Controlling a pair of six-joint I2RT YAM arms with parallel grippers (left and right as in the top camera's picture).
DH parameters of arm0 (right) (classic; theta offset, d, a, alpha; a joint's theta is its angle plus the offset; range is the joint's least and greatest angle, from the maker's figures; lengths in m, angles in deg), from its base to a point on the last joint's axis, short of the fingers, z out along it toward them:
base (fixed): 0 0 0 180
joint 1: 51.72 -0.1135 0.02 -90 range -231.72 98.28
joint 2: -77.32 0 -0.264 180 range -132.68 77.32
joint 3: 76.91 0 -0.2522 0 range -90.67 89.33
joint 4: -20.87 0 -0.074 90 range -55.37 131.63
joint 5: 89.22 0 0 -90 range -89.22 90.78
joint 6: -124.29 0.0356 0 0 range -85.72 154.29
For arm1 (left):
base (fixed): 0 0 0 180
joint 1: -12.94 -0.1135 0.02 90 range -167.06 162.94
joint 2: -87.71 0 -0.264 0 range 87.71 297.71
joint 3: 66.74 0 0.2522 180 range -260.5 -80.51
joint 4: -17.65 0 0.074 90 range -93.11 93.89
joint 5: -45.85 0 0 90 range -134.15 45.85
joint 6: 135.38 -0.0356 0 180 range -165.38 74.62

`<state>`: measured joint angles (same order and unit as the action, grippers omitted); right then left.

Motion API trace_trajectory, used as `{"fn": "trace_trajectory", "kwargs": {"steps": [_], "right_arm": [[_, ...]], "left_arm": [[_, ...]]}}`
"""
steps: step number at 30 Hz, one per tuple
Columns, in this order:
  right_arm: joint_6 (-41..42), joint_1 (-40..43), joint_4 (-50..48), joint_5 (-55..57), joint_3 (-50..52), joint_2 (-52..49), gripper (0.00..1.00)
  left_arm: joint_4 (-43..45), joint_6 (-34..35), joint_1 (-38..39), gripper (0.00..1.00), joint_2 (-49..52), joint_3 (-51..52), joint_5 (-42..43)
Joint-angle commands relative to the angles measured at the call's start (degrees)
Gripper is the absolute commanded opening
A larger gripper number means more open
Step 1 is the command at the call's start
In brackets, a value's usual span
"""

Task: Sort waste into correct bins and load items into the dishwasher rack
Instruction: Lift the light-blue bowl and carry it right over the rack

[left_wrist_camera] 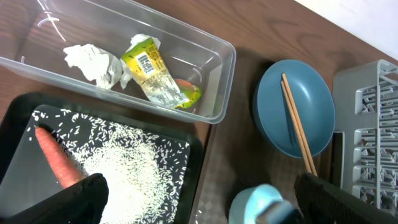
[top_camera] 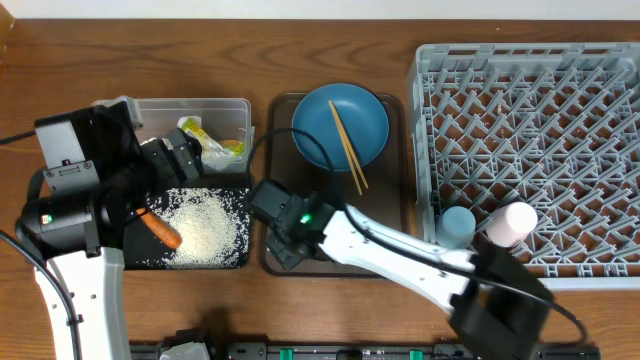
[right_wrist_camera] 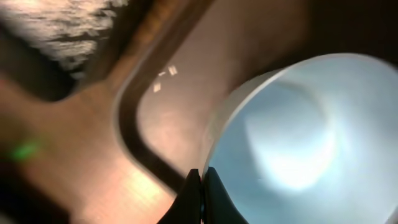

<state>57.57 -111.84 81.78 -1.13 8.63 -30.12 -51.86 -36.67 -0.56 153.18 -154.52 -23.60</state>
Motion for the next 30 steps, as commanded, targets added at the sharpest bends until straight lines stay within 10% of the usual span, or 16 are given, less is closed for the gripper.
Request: {"fn": "trace_trajectory", "kwargs": {"steps": [1, 14, 30], "right_arm": [[-0.81, -0.81, 0.66, -3.34, 0.09, 5.92, 0.01], [-13.31, 8.33, 0.94, -18.03, 0.09, 22.91, 0.01], [-32.92, 51.45, -5.64, -41.79, 0.09, 29.77, 0.01]], "left_arm": [[-0.2, -0.74, -0.31, 0.98, -0.31, -0.11, -0.7], [-0.2, -0.74, -0.33, 0.98, -0.31, -0.11, -0.7], [-0.2, -0.74, -0.31, 0.98, -0.31, -0.11, -0.7]]}}
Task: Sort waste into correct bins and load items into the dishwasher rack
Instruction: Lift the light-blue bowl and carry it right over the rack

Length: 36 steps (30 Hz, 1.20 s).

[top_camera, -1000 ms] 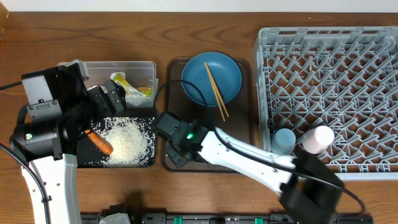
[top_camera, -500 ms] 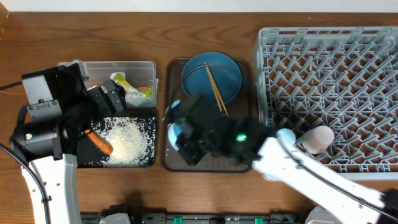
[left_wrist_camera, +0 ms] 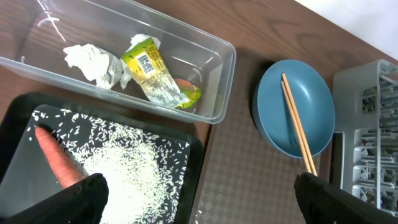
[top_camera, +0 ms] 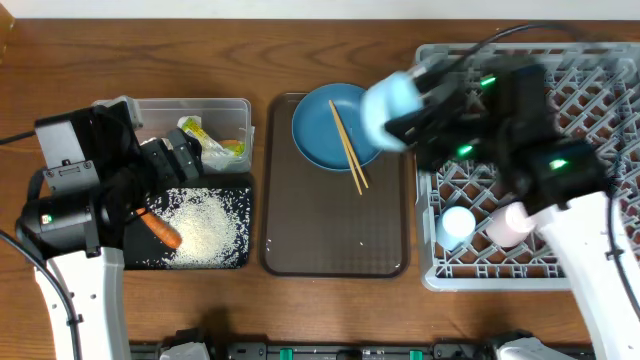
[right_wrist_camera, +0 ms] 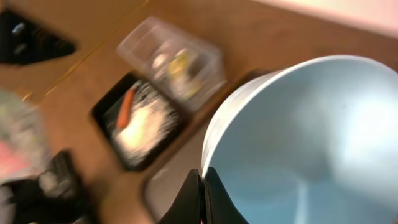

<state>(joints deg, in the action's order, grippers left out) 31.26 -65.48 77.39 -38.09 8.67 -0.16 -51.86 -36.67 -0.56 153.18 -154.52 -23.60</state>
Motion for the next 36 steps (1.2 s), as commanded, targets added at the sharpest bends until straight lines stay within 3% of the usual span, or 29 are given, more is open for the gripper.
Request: {"fn": "trace_trajectory", "kwargs": {"steps": [1, 7, 12, 28, 36], "right_arm": [[-7.72, 6.91, -2.03, -5.11, 0.04, -0.5, 0.01], [-12.7, 15.8, -6.8, -5.81, 0.07, -4.5, 0.01], [-19.93, 18.6, -9.35, -16.61, 0.07, -10.84, 0.01], [-21.35, 25.09, -18.4, -50.49, 0.07, -28.39, 0.01], [-21.99, 25.83, -18.16, -50.47, 0.11, -34.23, 0.01]], "left_arm": [[-0.2, -0.74, -0.33, 0.98, -0.31, -0.11, -0.7], [-0.2, -0.74, -0.33, 0.98, -0.31, -0.11, -0.7], [-0.2, -0.74, -0.31, 0.98, -0.31, -0.11, -0.7], [-0.2, -0.74, -0.33, 0.98, -0.31, -0.11, -0.7], [-0.2, -0.74, -0.33, 0.98, -0.31, -0.11, -0.7]]}}
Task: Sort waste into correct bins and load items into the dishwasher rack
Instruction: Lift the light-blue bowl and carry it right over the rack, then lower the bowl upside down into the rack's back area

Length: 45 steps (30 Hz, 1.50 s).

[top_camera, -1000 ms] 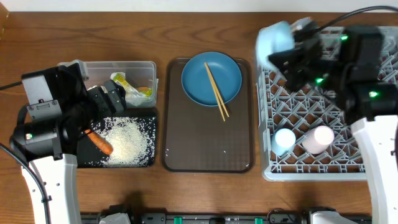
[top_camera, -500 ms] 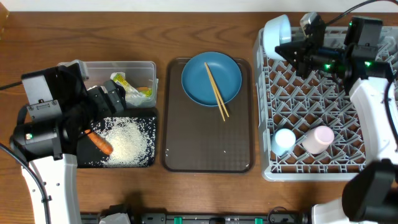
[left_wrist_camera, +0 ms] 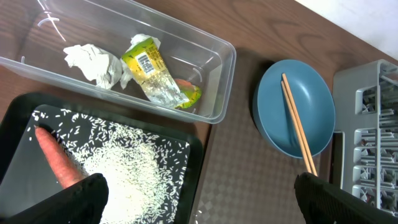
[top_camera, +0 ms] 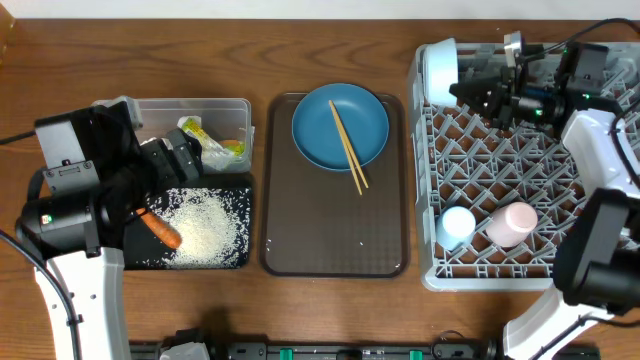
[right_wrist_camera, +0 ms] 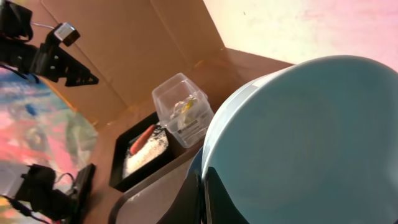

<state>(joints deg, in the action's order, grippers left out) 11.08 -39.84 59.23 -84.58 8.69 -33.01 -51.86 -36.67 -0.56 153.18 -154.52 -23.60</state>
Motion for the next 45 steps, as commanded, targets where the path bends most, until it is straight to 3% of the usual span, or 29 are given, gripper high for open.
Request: {"fn": "trace_trajectory", "kwargs": {"steps": [1, 11, 20, 32, 36, 45], "right_arm": [[-2.25, 0.22, -0.02, -3.98, 0.09, -1.99, 0.01], [-2.84, 1.2, 0.13, -2.4, 0.15, -5.2, 0.01], [-2.91, 1.25, 2.4, 5.88, 1.2, -5.2, 0.01], [-3.69, 2.05, 3.69, 5.6, 1.75, -5.2, 0.01], [-4.55, 3.45, 1.49, -4.09, 1.75, -5.2, 0.01], [-6.01, 4.66, 2.32, -3.96, 3.3, -5.2, 0.01]], "left_arm": [[-0.2, -0.74, -0.33, 0.98, -0.31, -0.11, -0.7], [-0.2, -0.74, -0.33, 0.98, -0.31, -0.11, -0.7], [-0.2, -0.74, -0.31, 0.98, -0.31, -0.11, -0.7], [-0.2, -0.74, -0.33, 0.98, -0.31, -0.11, -0.7], [-0.2, -0.74, -0.31, 0.98, -0.31, -0.11, -0.7], [-0.2, -0.74, -0.31, 0.98, -0.31, -0.11, -0.7]]}}
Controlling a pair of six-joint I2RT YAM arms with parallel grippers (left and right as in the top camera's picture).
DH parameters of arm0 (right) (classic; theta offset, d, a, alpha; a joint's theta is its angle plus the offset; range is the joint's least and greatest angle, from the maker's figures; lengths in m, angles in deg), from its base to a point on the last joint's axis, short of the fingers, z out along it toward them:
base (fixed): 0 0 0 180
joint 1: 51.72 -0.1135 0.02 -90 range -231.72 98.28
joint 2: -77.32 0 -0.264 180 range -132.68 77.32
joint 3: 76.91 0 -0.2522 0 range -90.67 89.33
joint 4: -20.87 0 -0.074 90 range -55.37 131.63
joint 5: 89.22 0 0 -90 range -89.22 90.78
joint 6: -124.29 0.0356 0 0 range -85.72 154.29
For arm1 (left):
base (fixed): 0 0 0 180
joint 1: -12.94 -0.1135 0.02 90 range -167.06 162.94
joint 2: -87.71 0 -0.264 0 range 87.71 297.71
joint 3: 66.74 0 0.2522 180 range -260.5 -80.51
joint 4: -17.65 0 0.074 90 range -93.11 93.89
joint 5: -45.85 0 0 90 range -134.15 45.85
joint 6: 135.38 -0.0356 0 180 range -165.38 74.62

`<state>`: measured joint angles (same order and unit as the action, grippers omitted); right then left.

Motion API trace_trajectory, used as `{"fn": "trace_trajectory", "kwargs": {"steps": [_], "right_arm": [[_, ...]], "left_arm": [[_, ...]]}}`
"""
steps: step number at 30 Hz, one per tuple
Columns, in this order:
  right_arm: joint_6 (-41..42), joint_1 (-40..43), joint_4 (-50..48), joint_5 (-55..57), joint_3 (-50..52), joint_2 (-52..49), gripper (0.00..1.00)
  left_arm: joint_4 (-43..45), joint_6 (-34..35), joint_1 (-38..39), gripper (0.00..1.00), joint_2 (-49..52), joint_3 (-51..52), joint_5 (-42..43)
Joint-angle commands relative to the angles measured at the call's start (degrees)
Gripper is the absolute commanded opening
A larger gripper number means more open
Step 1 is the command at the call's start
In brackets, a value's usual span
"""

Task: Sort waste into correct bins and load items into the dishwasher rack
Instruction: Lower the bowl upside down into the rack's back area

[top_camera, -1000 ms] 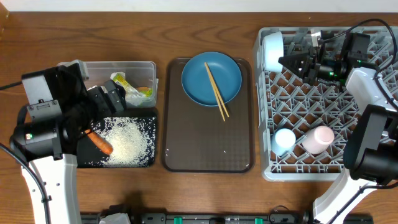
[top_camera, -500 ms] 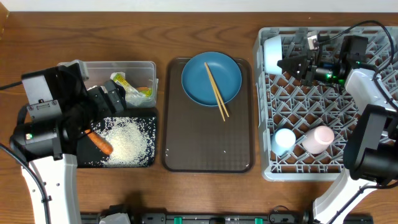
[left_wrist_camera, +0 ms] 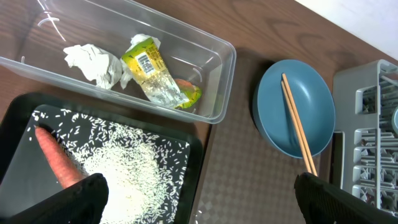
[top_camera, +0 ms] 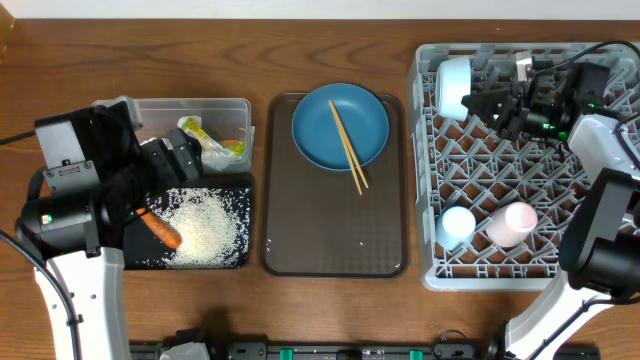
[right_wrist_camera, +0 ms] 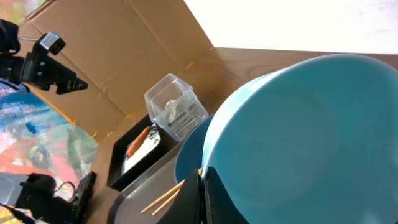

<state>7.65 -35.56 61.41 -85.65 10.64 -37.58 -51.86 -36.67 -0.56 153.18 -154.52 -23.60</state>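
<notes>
A light blue cup (top_camera: 455,85) lies tipped on its side over the far left corner of the grey dishwasher rack (top_camera: 530,150). My right gripper (top_camera: 492,103) is shut on its rim. The right wrist view is filled by the cup (right_wrist_camera: 311,137), with the right gripper (right_wrist_camera: 202,186) pinching its wall. A blue plate (top_camera: 340,120) carrying two chopsticks (top_camera: 348,148) sits on the brown tray (top_camera: 335,240). My left gripper (left_wrist_camera: 199,205) hangs open over the bins, holding nothing.
The rack's front left holds a small blue cup (top_camera: 458,222) and a pink cup (top_camera: 510,222). A clear bin (top_camera: 190,112) holds wrappers and paper. A black tray (top_camera: 235,255) holds rice and a carrot (top_camera: 160,230).
My right gripper has moved the blue cup a little nearer and to the right, further over the rack's far left corner. The left arm has not moved.
My right gripper was shut on the blue cup's rim low over the brown tray's front left. Then it held the cup high between plate and rack. Then the cup was at the rack's far left corner, and now slightly further in.
</notes>
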Motion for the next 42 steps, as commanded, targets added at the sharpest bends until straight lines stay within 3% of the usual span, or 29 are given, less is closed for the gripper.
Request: {"fn": "trace_trajectory", "kwargs": {"steps": [1, 23, 29, 31, 33, 42], "right_arm": [[-3.48, 0.37, 0.0, -2.89, 1.95, -0.63, 0.01], [-4.44, 6.45, -0.33, 0.07, 7.69, -0.63, 0.01], [3.89, 9.09, -0.17, 5.9, 7.74, -0.63, 0.02], [8.7, 9.94, -0.15, 9.64, 7.74, -0.63, 0.08], [13.7, 10.93, 0.44, 13.31, 7.74, -0.63, 0.23], [14.21, 15.5, 5.03, 14.25, 7.72, -0.61, 0.61]], "left_arm": [[-0.2, -0.74, -0.31, 0.98, -0.31, -0.11, -0.7], [-0.2, -0.74, -0.33, 0.98, -0.31, -0.11, -0.7], [-0.2, -0.74, -0.33, 0.98, -0.31, -0.11, -0.7], [-0.2, -0.74, -0.31, 0.98, -0.31, -0.11, -0.7], [-0.2, -0.74, -0.31, 0.98, -0.31, -0.11, -0.7], [-0.2, -0.74, -0.33, 0.98, -0.31, -0.11, -0.7]]}}
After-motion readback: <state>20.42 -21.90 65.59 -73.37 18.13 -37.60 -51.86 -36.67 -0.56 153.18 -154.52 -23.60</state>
